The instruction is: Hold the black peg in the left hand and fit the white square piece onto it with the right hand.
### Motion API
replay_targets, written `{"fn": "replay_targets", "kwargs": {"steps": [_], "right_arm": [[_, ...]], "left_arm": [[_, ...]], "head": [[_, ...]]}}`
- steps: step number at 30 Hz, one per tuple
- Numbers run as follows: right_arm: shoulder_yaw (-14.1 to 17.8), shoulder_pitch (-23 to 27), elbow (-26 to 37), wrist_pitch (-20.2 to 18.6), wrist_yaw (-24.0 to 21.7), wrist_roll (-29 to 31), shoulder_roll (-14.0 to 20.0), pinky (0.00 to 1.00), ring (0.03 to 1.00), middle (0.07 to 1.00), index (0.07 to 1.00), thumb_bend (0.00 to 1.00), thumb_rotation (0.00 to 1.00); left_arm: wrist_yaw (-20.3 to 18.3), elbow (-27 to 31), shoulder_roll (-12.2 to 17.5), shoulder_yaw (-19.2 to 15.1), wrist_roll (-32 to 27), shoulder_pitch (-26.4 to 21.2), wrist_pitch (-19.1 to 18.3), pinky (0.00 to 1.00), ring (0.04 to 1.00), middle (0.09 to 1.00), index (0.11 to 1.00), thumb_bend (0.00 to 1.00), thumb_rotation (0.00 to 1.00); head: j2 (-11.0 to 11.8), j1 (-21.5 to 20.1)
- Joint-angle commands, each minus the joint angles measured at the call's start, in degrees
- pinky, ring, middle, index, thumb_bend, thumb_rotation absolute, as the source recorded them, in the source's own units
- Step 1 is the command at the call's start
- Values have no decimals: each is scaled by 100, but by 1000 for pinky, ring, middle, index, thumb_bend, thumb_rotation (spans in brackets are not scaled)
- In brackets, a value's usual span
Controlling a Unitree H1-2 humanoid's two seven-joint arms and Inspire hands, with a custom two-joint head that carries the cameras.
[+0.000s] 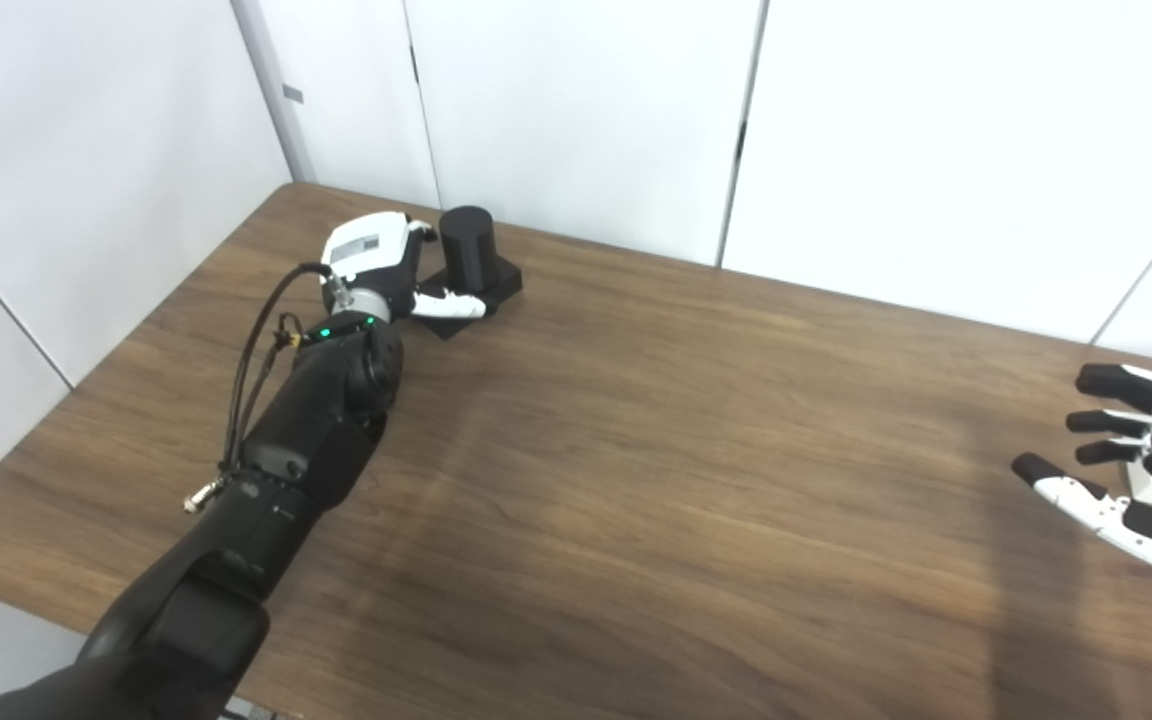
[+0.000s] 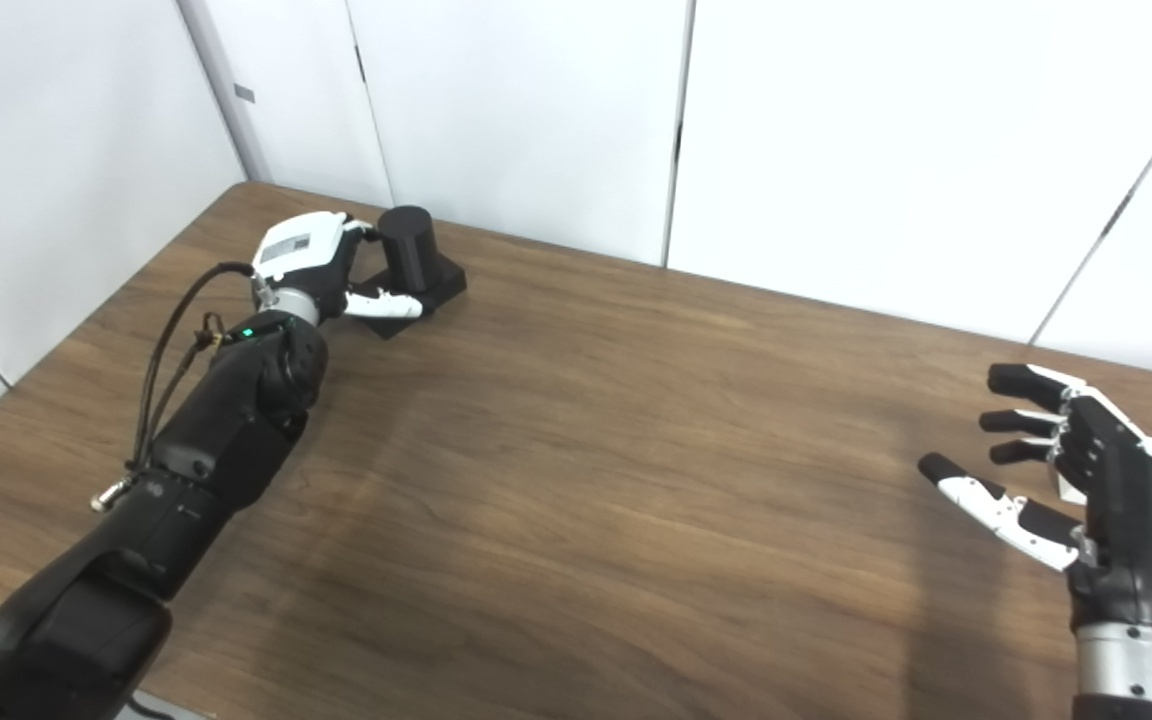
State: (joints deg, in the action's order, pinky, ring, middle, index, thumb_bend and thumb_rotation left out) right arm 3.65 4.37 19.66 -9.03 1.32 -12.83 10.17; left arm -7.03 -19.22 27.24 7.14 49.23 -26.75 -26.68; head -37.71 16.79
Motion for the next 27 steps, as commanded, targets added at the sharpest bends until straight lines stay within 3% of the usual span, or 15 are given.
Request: {"fn": "replay_targets", "kwargs": {"steps": [1, 17, 22, 27], "right_arm": [[62, 126, 180, 101, 34, 13, 20, 499, 610, 709, 677, 556, 0], [100, 145, 141, 179, 36, 84, 30, 491, 605, 707, 670, 561, 0], [101, 148, 155, 184, 41, 76, 29, 487, 603, 702, 666, 562, 0], [104, 144, 171, 149, 24, 62, 52, 492, 606, 706, 670, 555, 0]], "left_arm": [[187, -5, 123, 3, 90, -273, -15, 857, 995, 969, 848, 959, 575], [264, -308, 144, 143, -115, -233, 0, 894, 996, 962, 836, 939, 570], [220, -282, 164, 203, -182, -205, 3, 873, 982, 944, 770, 912, 542], [101, -140, 199, 226, -323, -125, 37, 787, 946, 906, 686, 842, 435]], "head": [[-17, 1], [-52, -27], [-73, -21], [-93, -27]]}}
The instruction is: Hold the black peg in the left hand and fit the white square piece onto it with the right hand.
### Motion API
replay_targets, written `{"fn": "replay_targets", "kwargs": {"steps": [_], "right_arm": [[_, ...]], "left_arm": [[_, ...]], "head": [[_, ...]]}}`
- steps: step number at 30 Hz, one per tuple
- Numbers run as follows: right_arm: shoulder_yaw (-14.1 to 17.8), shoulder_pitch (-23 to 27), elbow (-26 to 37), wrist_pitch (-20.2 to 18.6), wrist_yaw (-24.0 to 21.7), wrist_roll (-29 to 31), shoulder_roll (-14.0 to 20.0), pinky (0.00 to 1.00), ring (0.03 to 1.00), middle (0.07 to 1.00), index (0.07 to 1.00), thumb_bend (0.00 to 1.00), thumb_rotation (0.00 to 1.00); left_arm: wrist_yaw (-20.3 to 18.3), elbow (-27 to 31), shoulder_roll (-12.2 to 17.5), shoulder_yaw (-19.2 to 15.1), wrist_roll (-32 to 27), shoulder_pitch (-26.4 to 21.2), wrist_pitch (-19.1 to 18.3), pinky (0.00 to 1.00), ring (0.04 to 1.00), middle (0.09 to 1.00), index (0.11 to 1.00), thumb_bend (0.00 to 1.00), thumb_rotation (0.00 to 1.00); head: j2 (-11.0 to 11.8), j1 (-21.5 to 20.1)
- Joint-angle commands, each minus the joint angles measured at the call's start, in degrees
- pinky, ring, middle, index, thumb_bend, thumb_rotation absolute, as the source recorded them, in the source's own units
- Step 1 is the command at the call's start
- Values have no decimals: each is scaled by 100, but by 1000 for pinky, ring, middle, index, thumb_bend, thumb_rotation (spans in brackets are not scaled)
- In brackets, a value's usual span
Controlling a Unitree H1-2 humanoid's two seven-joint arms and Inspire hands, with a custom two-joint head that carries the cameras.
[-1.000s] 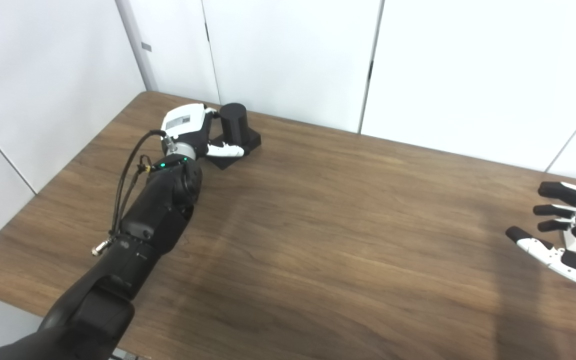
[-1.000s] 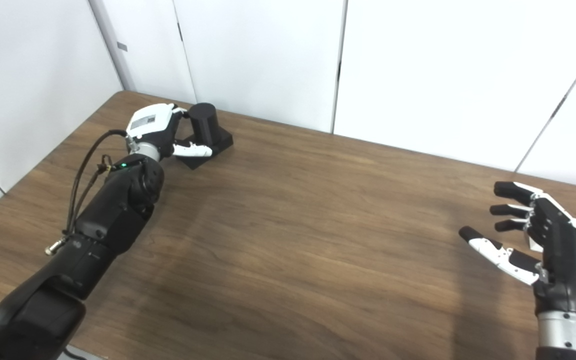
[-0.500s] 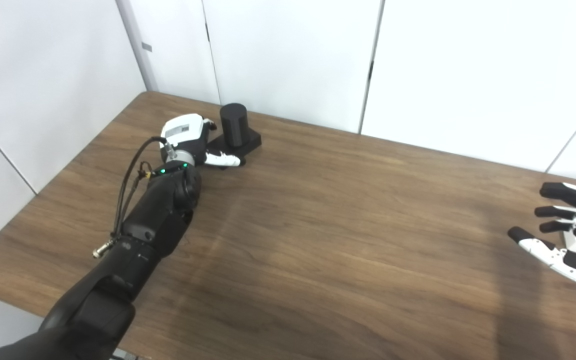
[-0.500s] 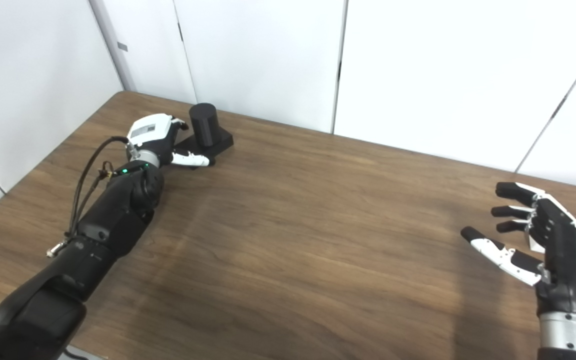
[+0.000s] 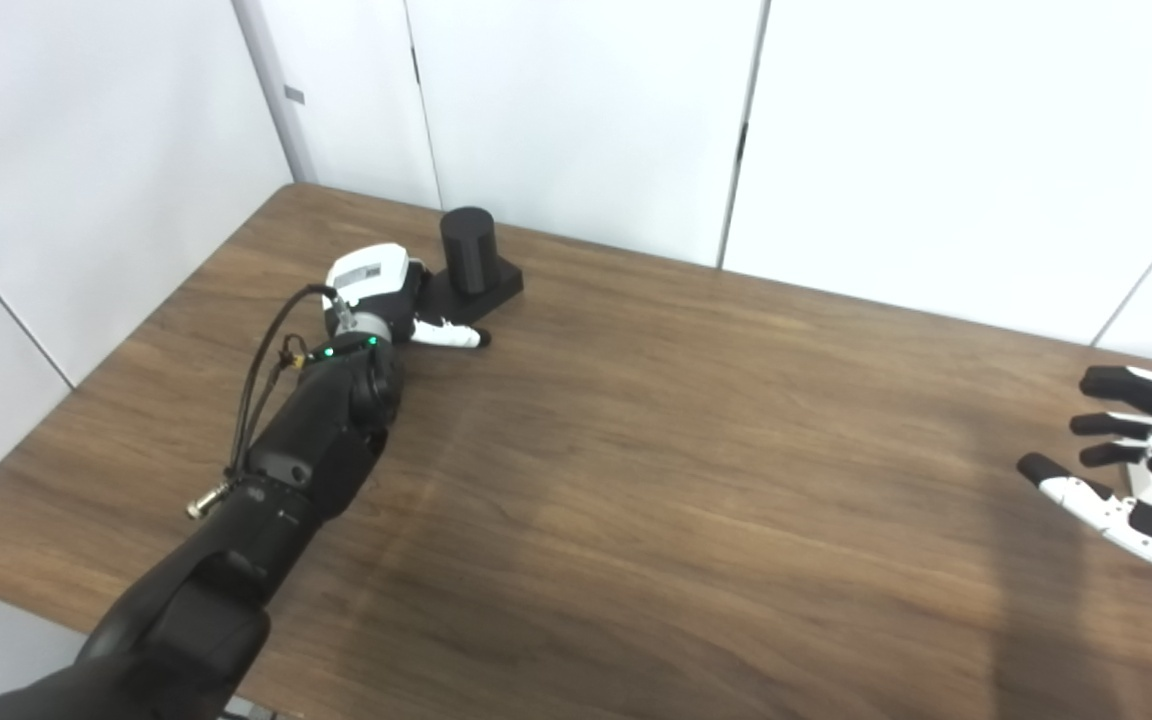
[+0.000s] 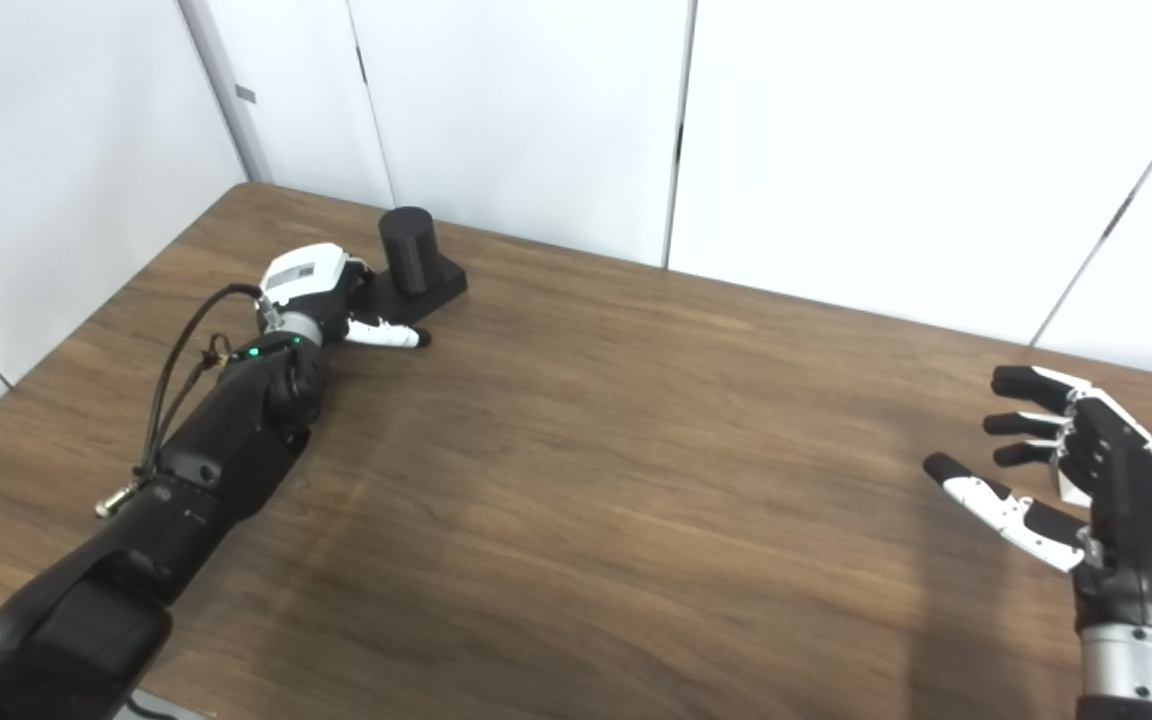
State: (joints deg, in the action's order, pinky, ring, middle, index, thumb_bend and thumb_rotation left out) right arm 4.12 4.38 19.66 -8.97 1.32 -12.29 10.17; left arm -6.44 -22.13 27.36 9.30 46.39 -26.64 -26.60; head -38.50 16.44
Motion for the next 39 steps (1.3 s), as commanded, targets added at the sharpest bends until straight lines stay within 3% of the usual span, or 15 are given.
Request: {"fn": "replay_targets", "kwargs": {"steps": [1, 4, 18, 24, 26, 28, 39], "right_arm": [[61, 140, 163, 167, 18, 22, 61, 493, 607, 707, 670, 554, 0], [59, 138, 168, 154, 20, 4, 68, 485, 598, 702, 668, 554, 0], [93, 122, 257, -22, 27, -2, 44, 512, 628, 722, 680, 505, 0], [104, 130, 323, -108, 19, 9, 43, 503, 621, 713, 670, 505, 0], [103, 131, 300, -72, 20, 8, 60, 498, 621, 712, 667, 504, 0], [106, 128, 281, -38, 21, 28, 60, 492, 617, 712, 665, 504, 0], [96, 139, 288, -84, 32, 37, 24, 486, 598, 709, 664, 501, 0]], "left_arm": [[20, 163, 195, 22, -49, -127, 24, 772, 938, 898, 675, 831, 420], [-19, 192, 208, 49, -115, -96, 24, 737, 916, 877, 640, 795, 378], [-337, 220, 336, 351, -345, -58, 120, 758, 909, 866, 596, 726, 320], [-402, 282, 358, 441, -491, 4, 220, 771, 907, 860, 559, 715, 230], [-404, 309, 353, 453, -565, 45, 292, 768, 906, 857, 507, 568, 115], [-413, 323, 348, 484, -614, 76, 329, 762, 908, 855, 491, 528, 80], [-477, 480, 276, 736, -764, 262, 847, 729, 896, 865, 484, 523, 52]], "head": [[-20, 13], [-31, 18], [-89, 5], [-129, -6], [-134, -9], [-143, -8], [-159, -49]]}}
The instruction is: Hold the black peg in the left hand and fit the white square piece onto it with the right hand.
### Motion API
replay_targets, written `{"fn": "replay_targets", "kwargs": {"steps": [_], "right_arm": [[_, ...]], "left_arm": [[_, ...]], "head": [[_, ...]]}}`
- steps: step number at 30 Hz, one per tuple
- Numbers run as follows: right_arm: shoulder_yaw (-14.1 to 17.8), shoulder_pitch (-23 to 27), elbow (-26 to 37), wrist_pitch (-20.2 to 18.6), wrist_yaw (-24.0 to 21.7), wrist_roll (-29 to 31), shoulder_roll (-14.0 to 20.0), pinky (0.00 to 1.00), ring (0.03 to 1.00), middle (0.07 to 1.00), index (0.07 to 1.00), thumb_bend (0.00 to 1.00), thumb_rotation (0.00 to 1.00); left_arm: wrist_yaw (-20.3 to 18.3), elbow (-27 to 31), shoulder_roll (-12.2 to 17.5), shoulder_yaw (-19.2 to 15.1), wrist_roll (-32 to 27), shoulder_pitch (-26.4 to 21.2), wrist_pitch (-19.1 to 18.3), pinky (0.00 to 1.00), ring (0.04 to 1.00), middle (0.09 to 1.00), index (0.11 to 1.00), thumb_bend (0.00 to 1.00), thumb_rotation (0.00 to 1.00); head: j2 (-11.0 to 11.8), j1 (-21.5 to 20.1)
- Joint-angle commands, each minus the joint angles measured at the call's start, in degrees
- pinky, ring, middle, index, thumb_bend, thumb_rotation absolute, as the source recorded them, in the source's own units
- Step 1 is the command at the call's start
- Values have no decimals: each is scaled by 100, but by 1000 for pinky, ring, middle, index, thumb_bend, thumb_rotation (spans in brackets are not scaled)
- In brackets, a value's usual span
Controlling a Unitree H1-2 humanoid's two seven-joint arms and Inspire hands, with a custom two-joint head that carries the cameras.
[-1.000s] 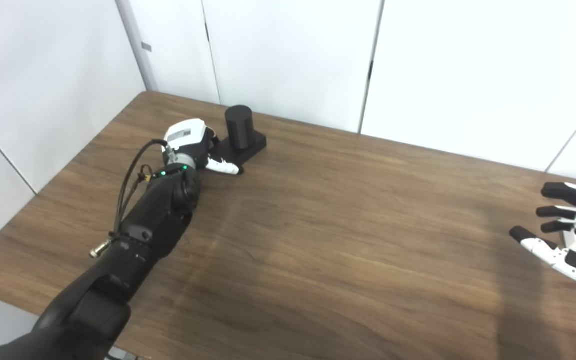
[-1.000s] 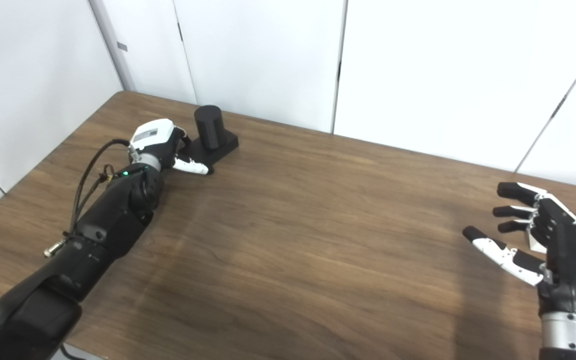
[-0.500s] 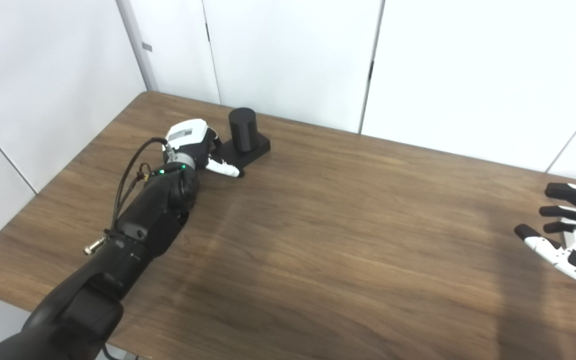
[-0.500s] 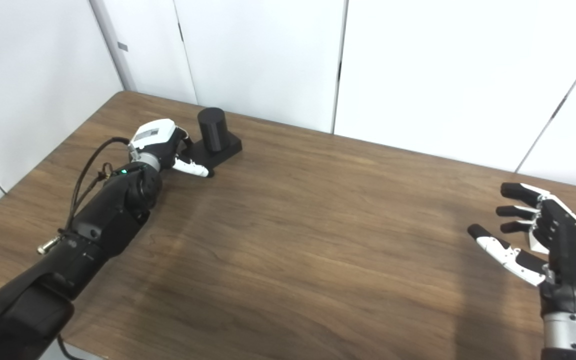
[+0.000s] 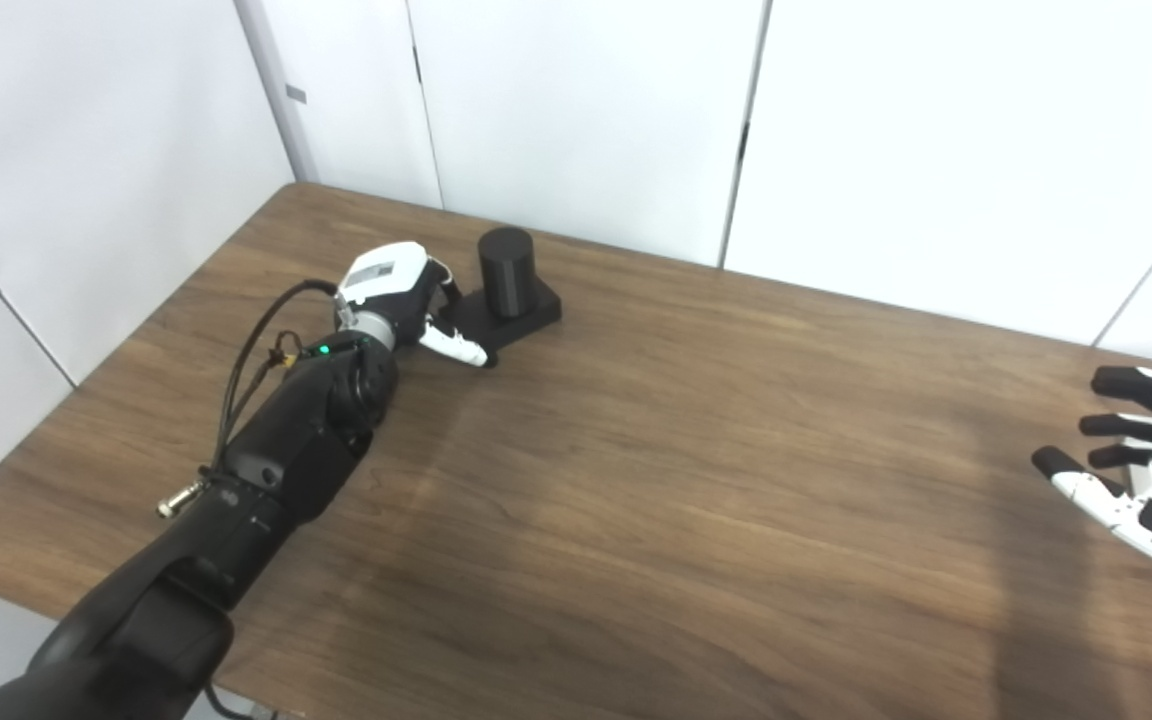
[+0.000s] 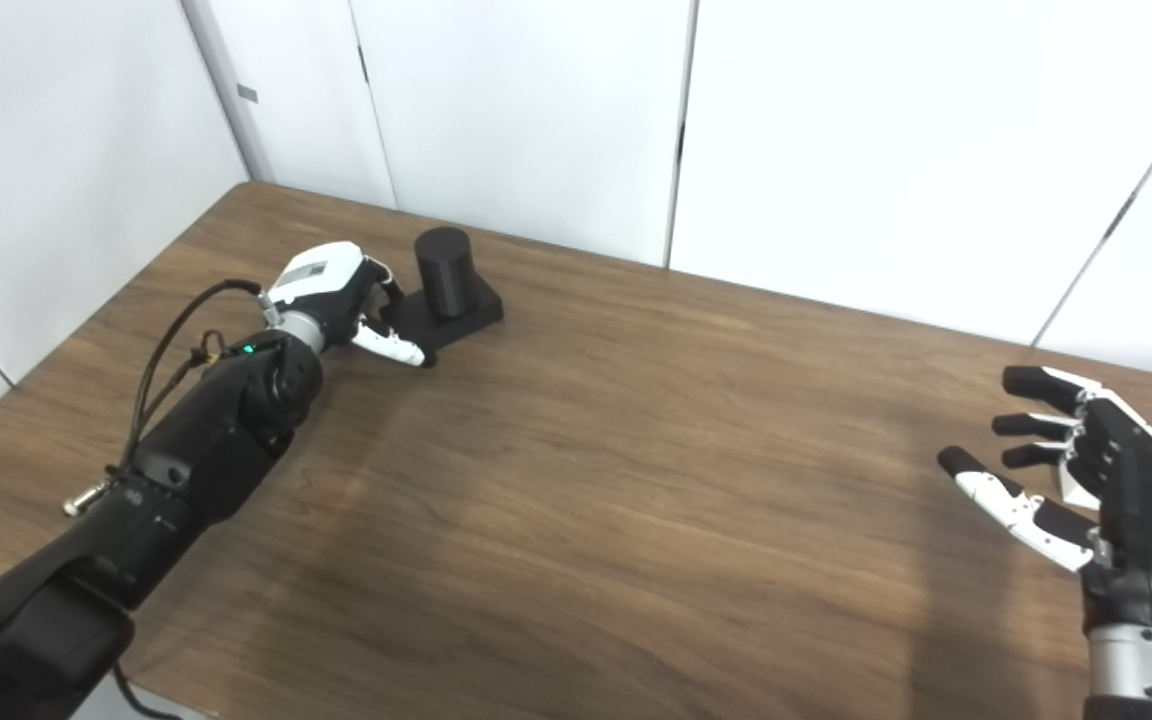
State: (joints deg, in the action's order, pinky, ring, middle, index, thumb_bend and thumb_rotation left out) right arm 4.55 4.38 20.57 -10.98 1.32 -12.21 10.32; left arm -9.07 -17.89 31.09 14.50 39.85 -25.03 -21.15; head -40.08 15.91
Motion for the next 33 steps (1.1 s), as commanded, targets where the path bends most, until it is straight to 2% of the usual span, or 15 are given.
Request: {"fn": "replay_targets", "kwargs": {"steps": [1, 4, 7, 12, 20, 33], "right_arm": [[50, 141, 196, 114, 36, 13, 9, 485, 598, 711, 664, 501, 0], [37, 157, 153, 168, 43, -10, 21, 482, 594, 709, 661, 504, 0], [31, 173, 128, 214, 42, -4, 24, 473, 586, 703, 655, 505, 0], [4, 181, 77, 325, 73, -66, 32, 469, 570, 692, 647, 507, 0], [-22, 174, 72, 284, 61, -83, 15, 482, 586, 704, 655, 495, 0], [-47, 163, -116, 652, 155, -209, 20, 472, 582, 699, 655, 512, 0]], "left_arm": [[-220, 79, -110, 238, -132, 119, 347, 737, 900, 866, 484, 523, 52], [-293, 195, -145, 346, -162, 167, 440, 760, 905, 863, 481, 524, 52], [-454, 287, -120, 610, -98, 181, 515, 758, 905, 864, 482, 524, 54], [-370, 411, -181, 864, -107, 231, 772, 726, 884, 864, 483, 524, 57], [-541, 1094, -205, 1162, -77, 281, 1023, 782, 908, 872, 489, 524, 62], [-869, 1529, -277, 1644, -22, 332, 1884, 763, 902, 863, 488, 524, 67]], "head": [[-1, 4], [15, -9], [15, -9], [33, -21], [22, -138], [-24, -495]]}}
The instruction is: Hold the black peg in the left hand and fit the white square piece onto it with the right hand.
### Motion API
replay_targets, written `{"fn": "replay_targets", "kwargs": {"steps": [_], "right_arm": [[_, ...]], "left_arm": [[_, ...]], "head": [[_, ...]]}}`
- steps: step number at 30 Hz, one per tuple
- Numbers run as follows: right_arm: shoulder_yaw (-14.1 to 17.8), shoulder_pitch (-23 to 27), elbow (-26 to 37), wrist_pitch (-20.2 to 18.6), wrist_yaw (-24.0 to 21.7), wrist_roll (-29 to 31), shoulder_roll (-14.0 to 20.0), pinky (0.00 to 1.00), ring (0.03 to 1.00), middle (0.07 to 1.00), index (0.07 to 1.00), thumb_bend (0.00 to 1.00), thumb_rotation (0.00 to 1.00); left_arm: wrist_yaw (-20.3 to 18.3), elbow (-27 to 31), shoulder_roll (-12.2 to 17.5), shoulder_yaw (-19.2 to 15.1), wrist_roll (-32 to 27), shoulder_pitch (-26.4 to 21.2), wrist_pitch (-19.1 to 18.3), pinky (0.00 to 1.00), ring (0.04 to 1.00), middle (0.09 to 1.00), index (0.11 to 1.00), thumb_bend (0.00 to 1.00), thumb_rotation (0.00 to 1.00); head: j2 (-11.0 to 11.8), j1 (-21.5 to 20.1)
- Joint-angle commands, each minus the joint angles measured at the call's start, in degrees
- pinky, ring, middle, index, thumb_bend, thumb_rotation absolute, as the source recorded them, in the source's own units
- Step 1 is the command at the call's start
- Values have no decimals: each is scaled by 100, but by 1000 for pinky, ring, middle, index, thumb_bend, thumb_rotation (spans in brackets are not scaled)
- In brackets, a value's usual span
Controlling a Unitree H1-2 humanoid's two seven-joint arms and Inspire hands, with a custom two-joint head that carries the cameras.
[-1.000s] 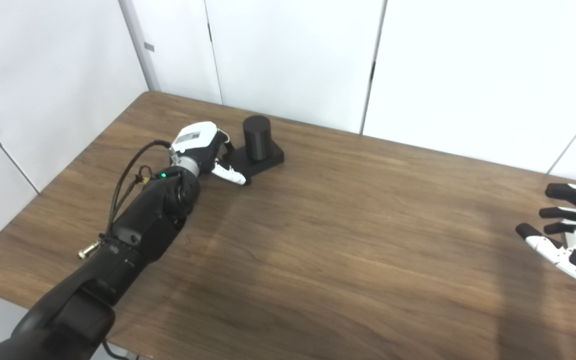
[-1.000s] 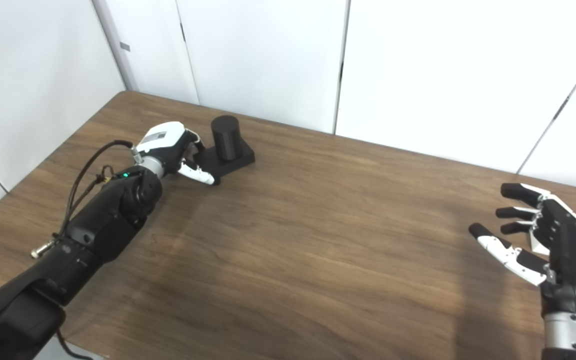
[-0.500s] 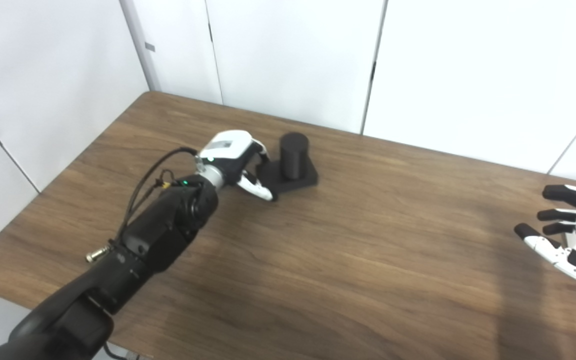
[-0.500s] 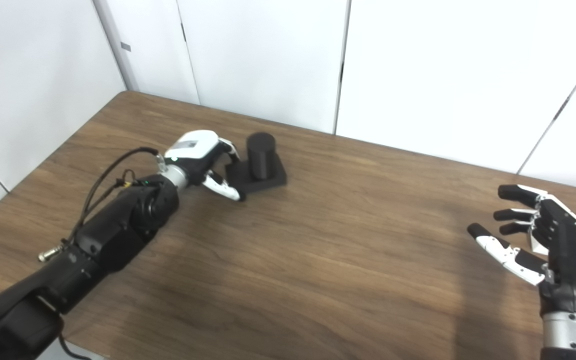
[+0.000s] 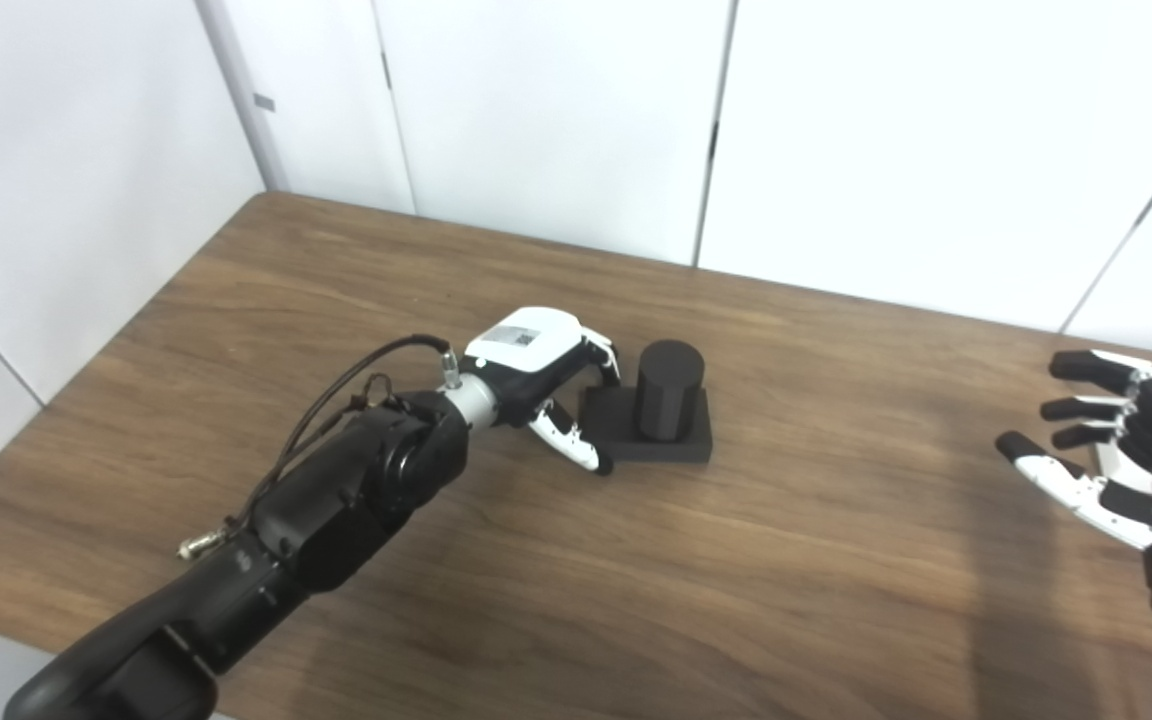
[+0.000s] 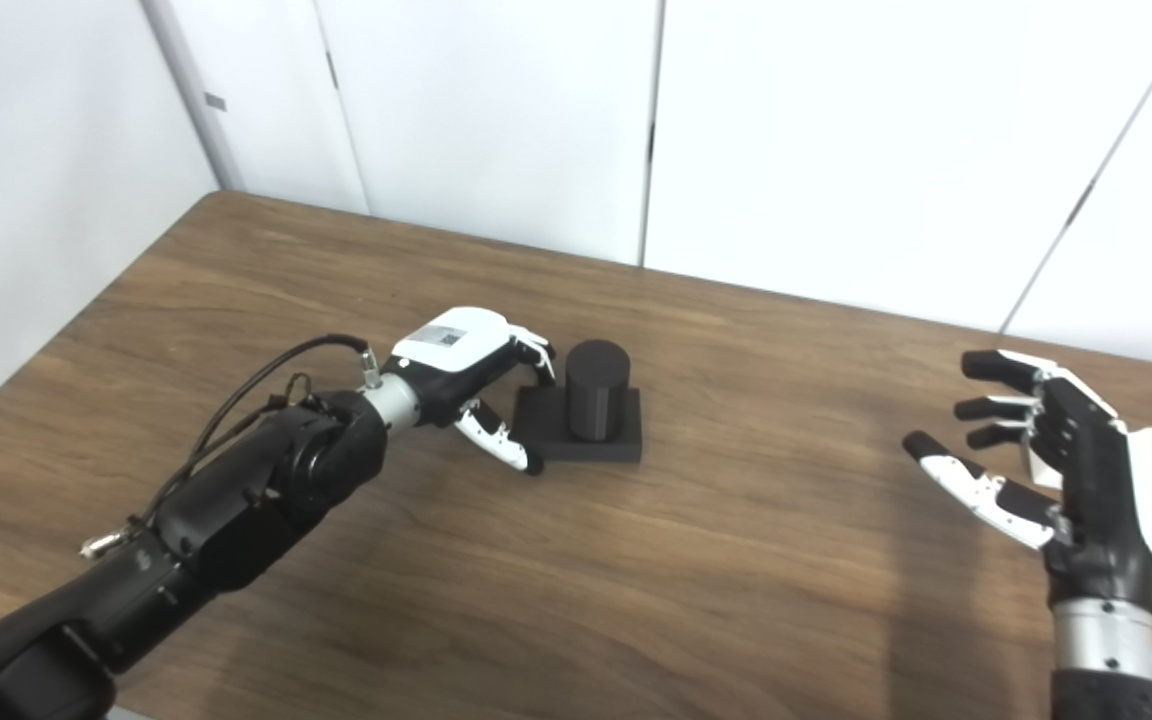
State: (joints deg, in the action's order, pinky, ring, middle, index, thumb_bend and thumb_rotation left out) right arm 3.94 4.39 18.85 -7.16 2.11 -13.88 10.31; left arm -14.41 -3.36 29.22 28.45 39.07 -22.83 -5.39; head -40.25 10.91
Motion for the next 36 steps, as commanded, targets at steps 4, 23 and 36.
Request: {"fn": "replay_targets", "kwargs": {"steps": [4, 23, 36], "right_arm": [[11, 173, -4, 360, 101, -81, 29, 473, 581, 696, 657, 526, 0], [-46, 196, -117, 581, 196, -231, -89, 462, 581, 692, 656, 547, 0], [-161, 301, 172, 313, 26, -528, -118, 475, 593, 697, 662, 565, 0]], "left_arm": [[-496, 198, -127, 341, 17, 121, 462, 753, 905, 862, 488, 524, 66], [-1136, 305, -205, 946, -15, 159, 1319, 749, 908, 875, 492, 522, 72], [-1121, 336, 225, 1208, 644, 105, 1788, 796, 873, 871, 493, 523, 69]], "head": [[-27, -85], [-200, -972], [-83, -2440]]}}
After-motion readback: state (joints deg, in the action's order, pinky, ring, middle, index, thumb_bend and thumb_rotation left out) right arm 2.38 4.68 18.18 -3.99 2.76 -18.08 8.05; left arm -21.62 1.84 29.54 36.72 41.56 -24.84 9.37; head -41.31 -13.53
